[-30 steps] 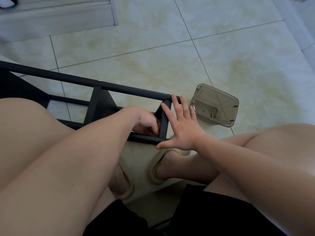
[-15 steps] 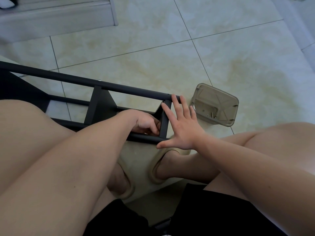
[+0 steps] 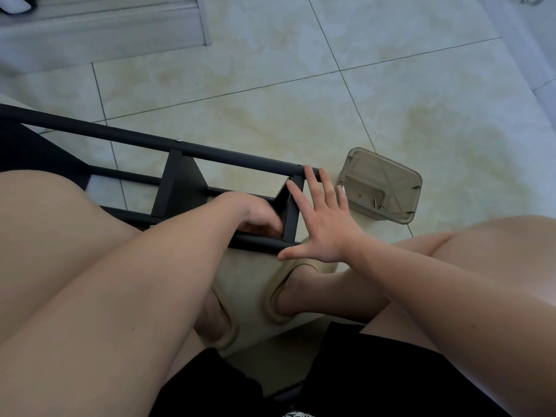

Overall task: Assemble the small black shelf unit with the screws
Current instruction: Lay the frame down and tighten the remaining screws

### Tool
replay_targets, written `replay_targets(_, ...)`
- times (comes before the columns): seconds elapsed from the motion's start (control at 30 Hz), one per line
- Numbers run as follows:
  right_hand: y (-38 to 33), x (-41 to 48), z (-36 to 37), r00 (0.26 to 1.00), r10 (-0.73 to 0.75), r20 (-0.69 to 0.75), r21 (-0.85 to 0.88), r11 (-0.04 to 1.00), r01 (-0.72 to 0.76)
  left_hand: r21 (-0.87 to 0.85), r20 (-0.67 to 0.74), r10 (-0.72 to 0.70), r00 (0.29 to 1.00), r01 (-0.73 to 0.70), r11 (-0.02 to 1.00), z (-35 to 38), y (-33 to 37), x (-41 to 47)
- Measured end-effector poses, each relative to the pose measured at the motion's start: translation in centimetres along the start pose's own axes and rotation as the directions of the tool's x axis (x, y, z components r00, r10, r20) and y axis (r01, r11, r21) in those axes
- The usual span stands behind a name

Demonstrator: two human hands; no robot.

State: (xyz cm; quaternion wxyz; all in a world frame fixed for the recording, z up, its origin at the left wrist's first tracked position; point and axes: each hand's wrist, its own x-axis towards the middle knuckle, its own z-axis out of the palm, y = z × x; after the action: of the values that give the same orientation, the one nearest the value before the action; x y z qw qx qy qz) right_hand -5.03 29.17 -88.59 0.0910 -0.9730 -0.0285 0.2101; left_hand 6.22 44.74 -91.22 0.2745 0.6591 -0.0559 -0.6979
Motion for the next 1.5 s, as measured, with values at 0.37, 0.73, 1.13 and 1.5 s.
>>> replay_targets(0.37, 0.0, 0.0, -0.1, 1.000, -0.004, 0.002, -0.003, 1.000, 0.004, -0.025, -0.024, 0.071, 0.997, -0.072, 0.997, 0.3, 0.7, -0.2)
replay_targets(0.73, 0.2, 0.0, 0.3, 1.000, -0.011, -0.020, 0.000, 1.000, 0.011, -0.060, -0.037, 0.059, 0.998, -0.061, 0.996, 0.5, 1.1, -0.1)
replay_targets(1.13, 0.2, 0.0, 0.1, 1.000, -0.005, -0.001, -0.006, 1.000, 0.005, -0.069, -0.059, 0.086, 0.995, -0.090, 0.994, 0.6, 0.7, -0.3)
replay_targets(1.5, 0.0, -0.1, -0.2, 1.000, 0.006, 0.010, -0.019, 1.000, -0.006, -0.032, -0.056, 0.113, 0.992, -0.115, 0.993, 0.8, 0.6, -0.9)
